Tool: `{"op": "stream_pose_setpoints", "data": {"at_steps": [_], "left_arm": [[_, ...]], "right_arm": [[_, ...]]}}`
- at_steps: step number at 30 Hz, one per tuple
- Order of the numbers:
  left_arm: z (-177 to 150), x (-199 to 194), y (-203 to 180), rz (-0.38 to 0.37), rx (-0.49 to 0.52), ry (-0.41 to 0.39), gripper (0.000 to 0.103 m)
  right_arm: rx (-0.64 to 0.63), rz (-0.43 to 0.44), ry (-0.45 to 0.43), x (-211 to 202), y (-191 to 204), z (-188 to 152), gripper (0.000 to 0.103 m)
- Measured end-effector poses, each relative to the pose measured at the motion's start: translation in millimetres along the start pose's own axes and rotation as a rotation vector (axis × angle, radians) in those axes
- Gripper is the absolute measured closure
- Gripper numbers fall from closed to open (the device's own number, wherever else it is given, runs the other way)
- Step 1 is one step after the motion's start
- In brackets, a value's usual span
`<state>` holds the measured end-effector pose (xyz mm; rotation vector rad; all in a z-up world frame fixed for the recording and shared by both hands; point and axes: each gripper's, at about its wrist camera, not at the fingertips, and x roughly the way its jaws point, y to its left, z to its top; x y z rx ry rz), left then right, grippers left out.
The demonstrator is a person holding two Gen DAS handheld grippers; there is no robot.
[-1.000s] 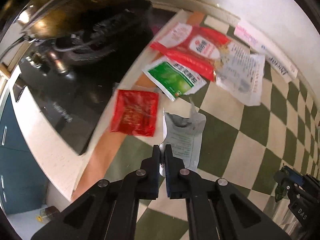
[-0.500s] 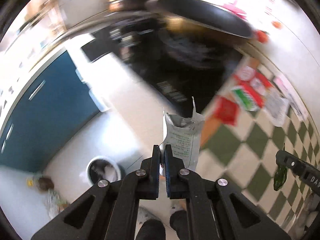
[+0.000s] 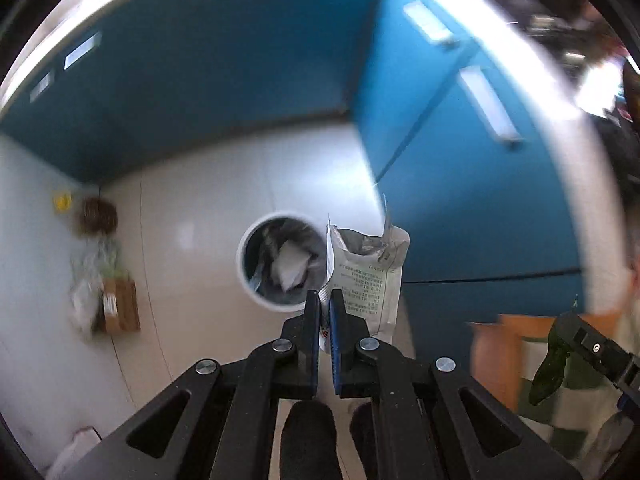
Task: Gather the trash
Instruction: 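Carry the wrapper and pepper to the bin and open both tools to drop them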
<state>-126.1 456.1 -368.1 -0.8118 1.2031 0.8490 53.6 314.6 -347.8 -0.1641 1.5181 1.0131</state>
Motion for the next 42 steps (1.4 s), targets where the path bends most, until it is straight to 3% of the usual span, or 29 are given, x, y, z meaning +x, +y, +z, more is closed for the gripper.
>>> {"op": "stream_pose_setpoints", "data": {"at_steps": [4, 11, 16, 19, 25, 26, 27, 28, 29, 30, 31, 32, 33, 34, 35, 39, 42], "left_arm": [[5, 114, 57, -0.031, -0.085, 0.107, 0.101], [6, 313, 115, -0.061, -0.156, 0.236, 0.101], [-1, 396, 136, -0.082, -0.183, 0.281, 0.101], [-8, 424, 143, -0.096, -0.194, 0.301, 0.101], [-9, 424, 150, -0.129, -0.236, 0.3, 0.094], [-8, 419, 152, -0.105, -0.231, 0.299, 0.09], [-7, 417, 154, -0.093, -0.225, 0.293, 0.087], [-8, 411, 156, -0.08, -0.225, 0.282, 0.085], [-6, 406, 159, -0.063, -0.225, 0.267, 0.074], [-5, 399, 161, -0.041, -0.218, 0.251, 0.052], [-5, 394, 160, -0.022, -0.211, 0.233, 0.04], [-4, 383, 160, 0.005, -0.202, 0.198, 0.02], [-5, 375, 161, 0.032, -0.187, 0.178, 0.01], [-4, 369, 161, 0.066, -0.167, 0.16, 0.008], [-5, 362, 159, 0.107, -0.145, 0.141, 0.006], [-12, 334, 162, 0.2, -0.115, 0.088, 0.005], [-17, 316, 163, 0.234, -0.11, 0.077, 0.005]], "right_arm": [[0.035, -0.009, 0.072, 123, -8, 0, 0.075], [0.107, -0.014, 0.155, 346, -62, 2, 0.075], [0.067, -0.06, 0.185, 455, -86, -6, 0.075], [0.045, -0.084, 0.195, 489, -95, -8, 0.075], [0.054, -0.118, 0.252, 525, -101, -12, 0.073], [0.057, -0.113, 0.258, 525, -101, -11, 0.071], [0.059, -0.104, 0.262, 524, -101, -11, 0.066], [0.058, -0.107, 0.262, 522, -100, -10, 0.05], [0.058, -0.109, 0.26, 518, -99, -9, 0.039], [0.056, -0.112, 0.254, 512, -96, -8, 0.038], [0.041, -0.13, 0.252, 508, -93, -7, 0.032], [0.028, -0.143, 0.25, 503, -90, -7, 0.02], [0.003, -0.175, 0.242, 497, -86, -7, 0.013], [-0.027, -0.21, 0.231, 492, -82, -8, 0.004], [-0.067, -0.252, 0.215, 486, -76, -8, 0.002], [-0.206, -0.39, 0.172, 465, -55, -15, 0.0], [-0.271, -0.43, 0.159, 448, -41, -21, 0.0]]}}
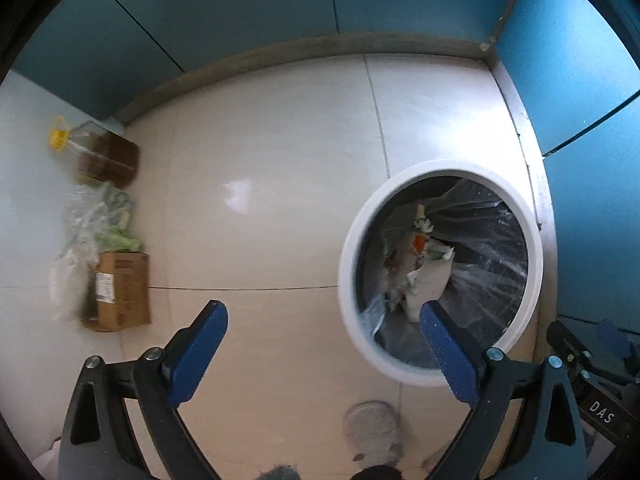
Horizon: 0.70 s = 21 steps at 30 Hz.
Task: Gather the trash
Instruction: 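Carry the wrapper and pepper to the bin and open both tools to drop them, then swing both tools back from the bin toward the checkered counter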
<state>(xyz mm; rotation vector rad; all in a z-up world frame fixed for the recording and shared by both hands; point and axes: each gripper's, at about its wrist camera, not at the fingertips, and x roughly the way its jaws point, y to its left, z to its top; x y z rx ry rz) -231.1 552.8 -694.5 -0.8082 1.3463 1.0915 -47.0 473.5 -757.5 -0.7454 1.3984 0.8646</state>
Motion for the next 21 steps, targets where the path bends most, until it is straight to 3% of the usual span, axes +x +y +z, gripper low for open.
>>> {"op": "stream_pose_setpoints", "data": {"at_steps": [10, 21], "left_arm": [[-34, -77, 11, 0.015, -0.019, 0.012, 0.005], [-59, -226, 22, -0.001, -0.036, -0.048, 0.005]], "right_arm": [[-0.065, 0.018, -0.012, -80, 17, -15, 0.0], [-0.103, 0.016, -0.058, -248, 5, -36, 0.0]]}}
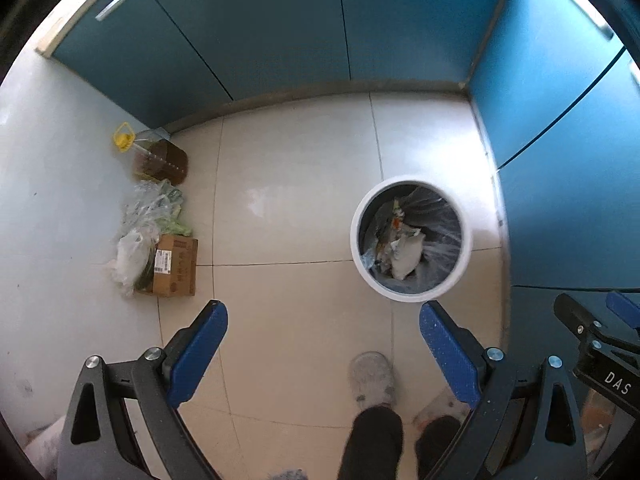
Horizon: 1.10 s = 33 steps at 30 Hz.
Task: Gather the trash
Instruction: 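Swing both tools back from the bin toward the checkered counter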
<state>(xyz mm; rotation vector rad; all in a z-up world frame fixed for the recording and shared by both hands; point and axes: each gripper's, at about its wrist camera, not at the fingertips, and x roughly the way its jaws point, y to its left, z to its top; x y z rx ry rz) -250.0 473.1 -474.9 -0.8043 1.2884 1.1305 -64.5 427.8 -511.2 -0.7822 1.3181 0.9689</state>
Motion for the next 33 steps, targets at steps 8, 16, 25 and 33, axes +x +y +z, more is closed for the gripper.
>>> {"op": "stream_pose_setpoints", "data": {"at_steps": [8, 16, 25, 33], "left_arm": [[-16, -115, 11, -0.054, 0.016, -0.061, 0.005], [-26, -215, 3, -0.031, 0.019, -0.166, 0.005], [-21, -323, -138, -0.113, 0.248, -0.343, 0.005], [-34, -360, -365, -0.266, 0.565, -0.304, 0.005]], "right_arm": [[0.007, 0.037, -0.083, -142, 0, -16, 0.0], [0.109, 0.153, -0.161, -262, -23, -48, 0.0], [0.446, 0.137, -0.292, -352, -189, -91, 0.0], [0.883, -0.01, -0.338, -377, -428, -183, 0.0]]}}
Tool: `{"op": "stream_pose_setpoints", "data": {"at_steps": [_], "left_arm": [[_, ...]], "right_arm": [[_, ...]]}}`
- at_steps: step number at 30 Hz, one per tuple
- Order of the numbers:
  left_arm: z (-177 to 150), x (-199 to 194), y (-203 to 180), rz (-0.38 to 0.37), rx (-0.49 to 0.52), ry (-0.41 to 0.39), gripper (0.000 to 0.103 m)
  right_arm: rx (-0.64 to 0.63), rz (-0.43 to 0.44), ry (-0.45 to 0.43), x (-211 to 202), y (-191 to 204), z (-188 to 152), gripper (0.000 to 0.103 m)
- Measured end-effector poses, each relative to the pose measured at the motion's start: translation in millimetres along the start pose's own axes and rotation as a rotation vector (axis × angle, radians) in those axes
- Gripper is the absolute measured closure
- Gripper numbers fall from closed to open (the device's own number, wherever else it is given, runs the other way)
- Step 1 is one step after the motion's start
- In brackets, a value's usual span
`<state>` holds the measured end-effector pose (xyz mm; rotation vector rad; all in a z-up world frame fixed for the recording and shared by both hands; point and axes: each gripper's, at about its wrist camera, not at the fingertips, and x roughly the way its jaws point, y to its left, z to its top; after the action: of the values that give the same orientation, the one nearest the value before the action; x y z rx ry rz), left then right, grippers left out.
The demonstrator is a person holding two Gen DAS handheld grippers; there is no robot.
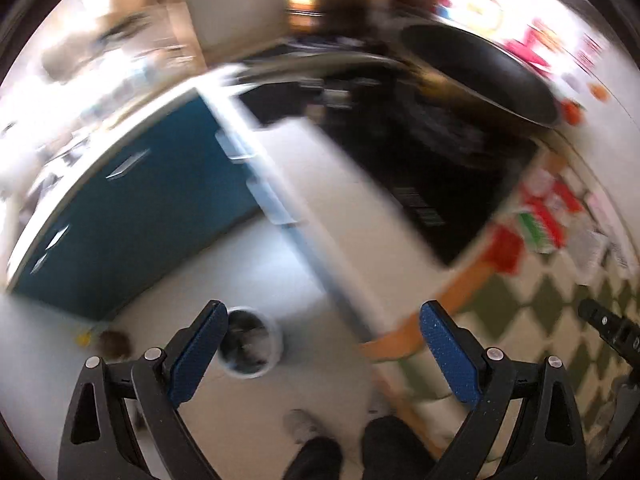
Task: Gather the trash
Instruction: 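Swing both tools back from the bin toward the checkered counter, then grasp the red sauce packet with the left tool while the right tool grasps the green sachet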
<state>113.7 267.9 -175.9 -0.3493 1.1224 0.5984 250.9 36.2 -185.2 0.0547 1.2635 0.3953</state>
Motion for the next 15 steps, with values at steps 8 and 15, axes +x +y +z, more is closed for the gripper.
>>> {"op": "stream_pose_setpoints", "data": {"at_steps": [8, 15], "left_arm": [[55, 96, -155, -0.145, 0.186, 0.177, 0.006], [65, 140, -204, -0.156, 0.248, 0.251, 0.014]], "right_arm": [[0.116, -0.011, 0.024, 33, -107, 83, 0.0], [0.146, 0.022, 0.05, 59, -125, 95, 0.0]]}}
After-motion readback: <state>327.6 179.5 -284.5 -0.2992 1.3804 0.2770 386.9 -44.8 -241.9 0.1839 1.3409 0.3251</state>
